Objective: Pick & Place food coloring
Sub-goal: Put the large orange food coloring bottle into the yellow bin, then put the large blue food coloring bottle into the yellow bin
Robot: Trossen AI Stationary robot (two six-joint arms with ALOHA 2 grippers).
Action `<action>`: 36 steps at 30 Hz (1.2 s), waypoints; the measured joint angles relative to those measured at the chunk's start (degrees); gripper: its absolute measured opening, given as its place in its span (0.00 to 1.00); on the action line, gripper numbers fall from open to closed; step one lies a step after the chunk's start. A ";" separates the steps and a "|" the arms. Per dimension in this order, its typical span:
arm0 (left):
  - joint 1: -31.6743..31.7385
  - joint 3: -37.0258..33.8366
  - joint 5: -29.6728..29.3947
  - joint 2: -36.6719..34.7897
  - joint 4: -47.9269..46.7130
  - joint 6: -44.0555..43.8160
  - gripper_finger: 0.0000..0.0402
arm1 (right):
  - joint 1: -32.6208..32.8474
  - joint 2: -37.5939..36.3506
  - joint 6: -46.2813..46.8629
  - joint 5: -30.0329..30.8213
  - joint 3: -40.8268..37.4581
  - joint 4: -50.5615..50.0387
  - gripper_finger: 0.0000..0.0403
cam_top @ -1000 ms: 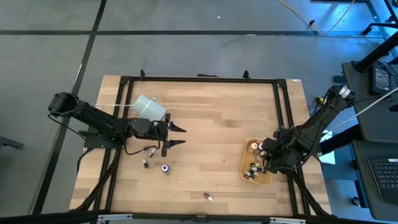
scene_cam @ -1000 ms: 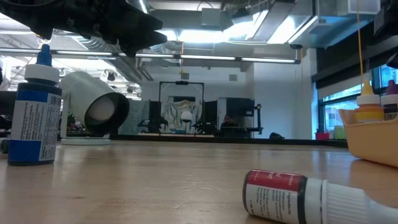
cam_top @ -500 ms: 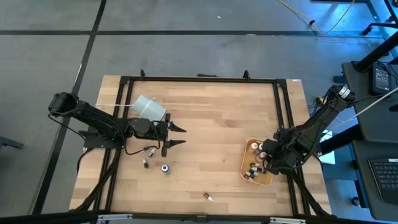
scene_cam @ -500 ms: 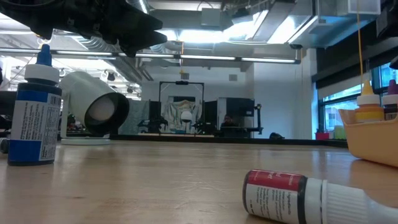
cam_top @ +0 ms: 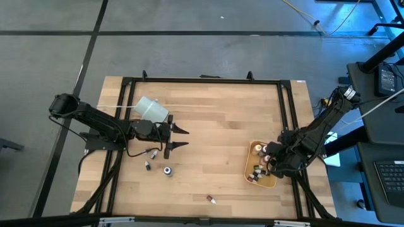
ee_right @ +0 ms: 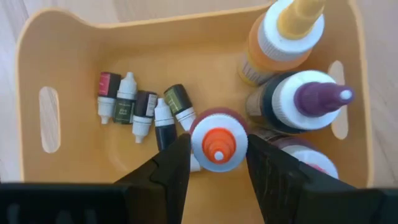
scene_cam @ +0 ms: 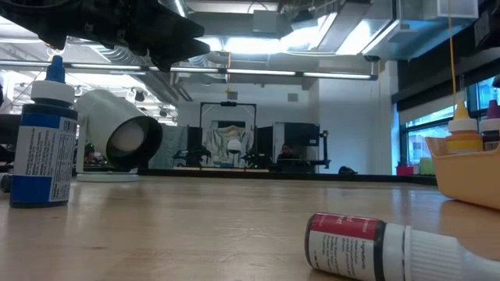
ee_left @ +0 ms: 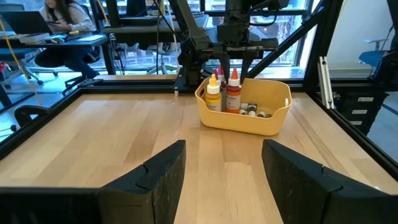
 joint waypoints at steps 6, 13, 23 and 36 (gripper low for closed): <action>0.00 0.00 0.00 0.00 0.00 0.00 0.52 | 0.00 0.00 -0.12 1.35 0.00 0.00 0.44; 0.00 0.00 0.00 0.00 0.02 0.00 0.52 | -0.01 0.00 -0.17 0.98 0.01 -0.04 0.60; 0.00 0.00 -0.01 0.00 0.01 0.00 0.52 | -0.02 0.04 -3.04 0.58 6.82 -2.72 0.68; 0.00 0.00 0.02 0.00 0.02 0.00 0.52 | -0.49 0.00 -32.86 21.16 16.52 13.37 0.67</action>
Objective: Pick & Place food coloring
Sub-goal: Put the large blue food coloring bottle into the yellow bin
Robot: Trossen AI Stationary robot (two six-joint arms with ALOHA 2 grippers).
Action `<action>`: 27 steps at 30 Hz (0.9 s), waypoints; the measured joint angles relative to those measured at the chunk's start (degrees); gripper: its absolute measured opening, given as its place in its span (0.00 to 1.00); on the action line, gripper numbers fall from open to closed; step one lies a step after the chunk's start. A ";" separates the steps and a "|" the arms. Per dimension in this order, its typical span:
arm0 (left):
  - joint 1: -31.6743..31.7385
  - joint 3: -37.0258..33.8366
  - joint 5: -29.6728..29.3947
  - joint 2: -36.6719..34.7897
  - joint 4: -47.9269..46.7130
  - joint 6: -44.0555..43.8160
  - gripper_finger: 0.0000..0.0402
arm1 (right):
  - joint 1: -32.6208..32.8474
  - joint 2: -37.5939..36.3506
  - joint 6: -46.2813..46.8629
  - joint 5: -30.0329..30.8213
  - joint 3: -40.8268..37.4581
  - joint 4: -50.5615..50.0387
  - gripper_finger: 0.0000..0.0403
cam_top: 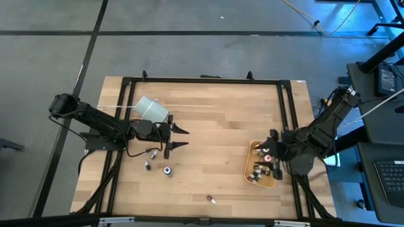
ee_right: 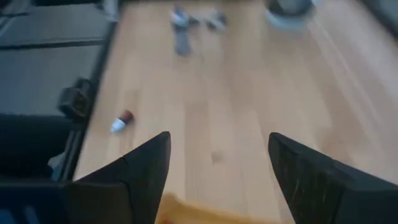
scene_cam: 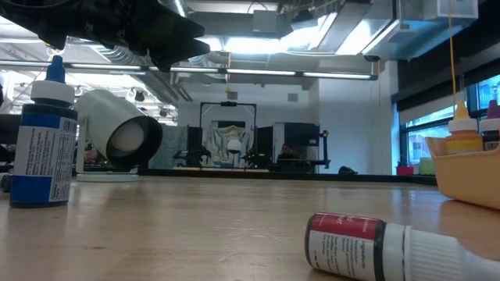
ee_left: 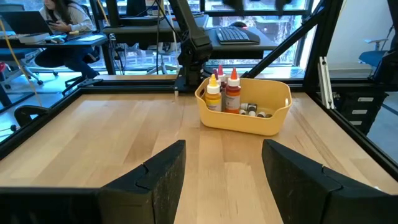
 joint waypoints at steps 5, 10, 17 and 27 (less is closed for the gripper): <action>-0.01 0.02 0.00 0.00 0.00 0.00 0.52 | -1.48 0.09 -19.64 -1.46 -1.47 15.77 0.67; -0.01 0.02 0.00 0.00 0.00 -0.02 0.52 | -4.20 3.01 -29.49 -2.00 -3.79 25.04 0.67; 0.00 0.02 1.06 0.00 0.00 -3.92 0.52 | -15.45 6.93 -32.03 -18.54 -3.82 27.28 0.67; 0.00 0.02 1.14 0.00 0.00 -7.78 0.52 | -28.91 18.03 -40.90 -32.40 -3.82 37.26 0.67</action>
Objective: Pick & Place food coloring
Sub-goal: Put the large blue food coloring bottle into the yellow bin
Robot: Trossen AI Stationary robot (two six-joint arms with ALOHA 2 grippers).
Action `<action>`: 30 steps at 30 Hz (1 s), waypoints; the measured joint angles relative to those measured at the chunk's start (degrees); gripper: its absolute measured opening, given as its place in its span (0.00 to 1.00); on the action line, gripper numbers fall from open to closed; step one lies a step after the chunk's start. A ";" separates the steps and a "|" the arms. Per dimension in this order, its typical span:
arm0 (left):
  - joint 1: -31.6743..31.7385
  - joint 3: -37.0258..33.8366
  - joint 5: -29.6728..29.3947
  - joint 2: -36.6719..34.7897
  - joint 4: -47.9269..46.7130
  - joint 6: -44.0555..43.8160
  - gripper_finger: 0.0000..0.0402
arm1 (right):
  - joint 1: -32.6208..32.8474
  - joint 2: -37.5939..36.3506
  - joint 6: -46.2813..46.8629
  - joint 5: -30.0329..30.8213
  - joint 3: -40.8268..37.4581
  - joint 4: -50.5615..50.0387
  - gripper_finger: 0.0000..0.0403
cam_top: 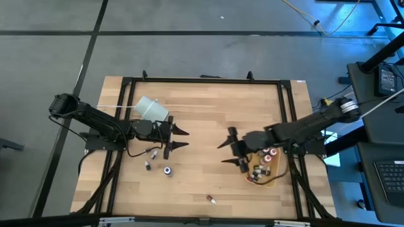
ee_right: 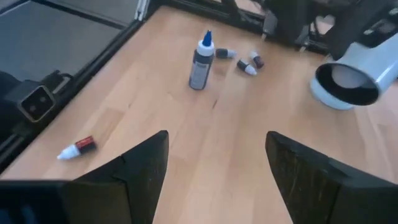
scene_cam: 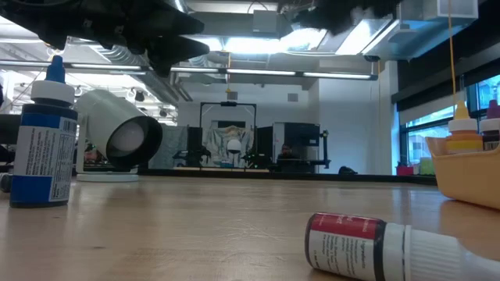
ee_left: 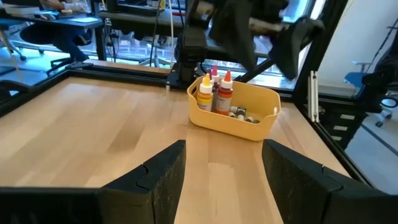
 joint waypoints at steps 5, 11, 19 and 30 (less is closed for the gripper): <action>-0.41 0.43 2.11 0.00 0.18 0.82 0.52 | -2.42 6.40 -1.03 -3.67 0.00 3.84 0.67; -5.28 10.81 -1.63 0.03 -19.64 1.54 0.52 | -3.50 9.37 -1.38 -3.85 -0.01 4.72 0.67; -14.32 27.78 -13.08 3.83 -56.78 -11.15 0.52 | -3.65 9.40 -1.35 -3.82 0.00 4.91 0.67; -23.46 31.86 -12.48 11.53 -61.11 -17.76 0.52 | -3.65 9.40 -1.16 -3.80 0.00 4.85 0.67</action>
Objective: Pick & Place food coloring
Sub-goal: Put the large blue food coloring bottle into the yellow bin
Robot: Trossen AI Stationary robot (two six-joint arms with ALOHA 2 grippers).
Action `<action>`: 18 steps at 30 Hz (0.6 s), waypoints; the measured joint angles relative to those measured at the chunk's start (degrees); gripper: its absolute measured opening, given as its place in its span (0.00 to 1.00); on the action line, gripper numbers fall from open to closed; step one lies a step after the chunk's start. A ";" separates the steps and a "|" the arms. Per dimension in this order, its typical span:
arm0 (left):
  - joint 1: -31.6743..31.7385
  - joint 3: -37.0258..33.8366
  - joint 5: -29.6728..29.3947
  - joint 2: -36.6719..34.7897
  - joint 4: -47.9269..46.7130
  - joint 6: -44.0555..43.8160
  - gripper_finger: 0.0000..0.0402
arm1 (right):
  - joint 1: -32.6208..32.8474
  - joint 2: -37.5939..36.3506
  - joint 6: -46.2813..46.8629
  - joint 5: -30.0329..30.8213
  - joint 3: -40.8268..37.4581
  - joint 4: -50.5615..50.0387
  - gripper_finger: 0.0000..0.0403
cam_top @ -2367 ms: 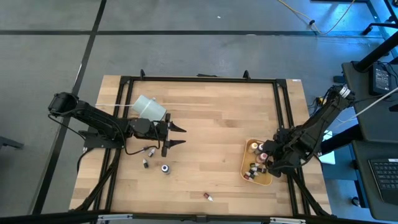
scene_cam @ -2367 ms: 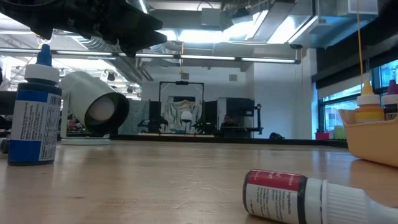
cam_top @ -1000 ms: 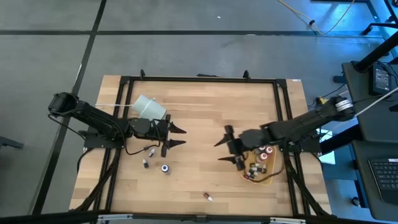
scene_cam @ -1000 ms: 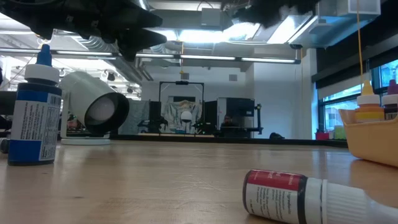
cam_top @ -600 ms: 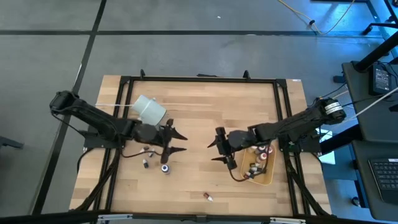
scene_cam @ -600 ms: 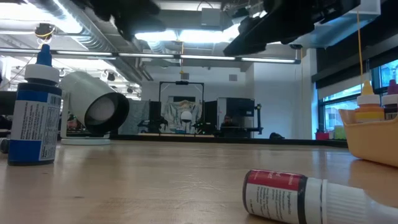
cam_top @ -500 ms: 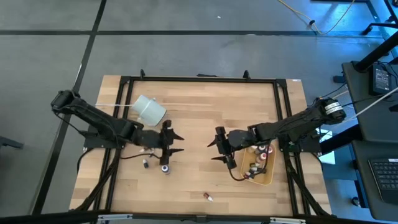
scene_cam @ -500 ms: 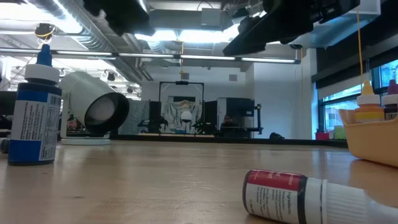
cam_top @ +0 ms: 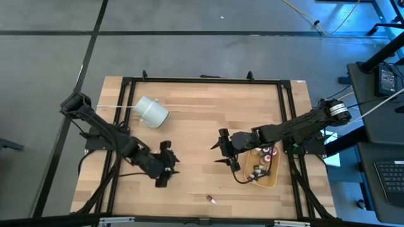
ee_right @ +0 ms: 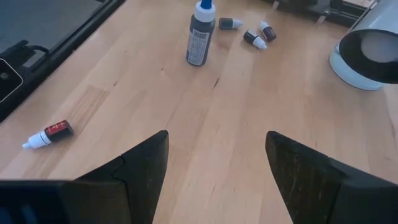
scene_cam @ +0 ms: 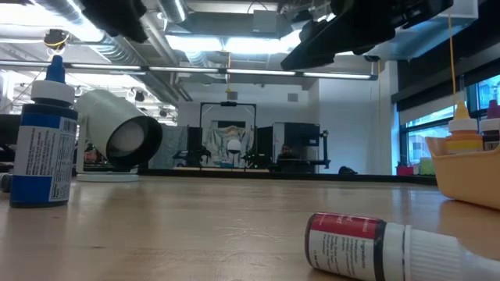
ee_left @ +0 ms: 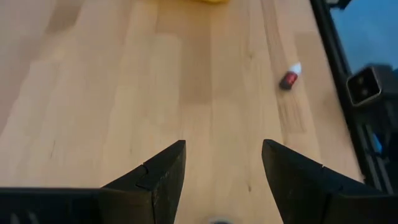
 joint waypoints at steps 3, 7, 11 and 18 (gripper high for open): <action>-1.08 0.38 -0.04 1.24 -3.03 -0.26 0.52 | 0.00 0.00 0.71 0.00 0.00 -0.01 0.67; -1.75 0.38 1.09 2.21 -6.23 -2.77 0.52 | 0.00 0.00 2.79 0.02 0.00 0.00 0.67; -1.76 0.38 3.68 2.90 -8.84 -5.40 0.52 | 0.00 0.00 3.06 0.02 0.00 -0.02 0.67; -1.72 0.38 5.55 5.90 -12.41 -8.77 0.52 | 0.00 0.00 3.04 0.02 0.00 -0.04 0.67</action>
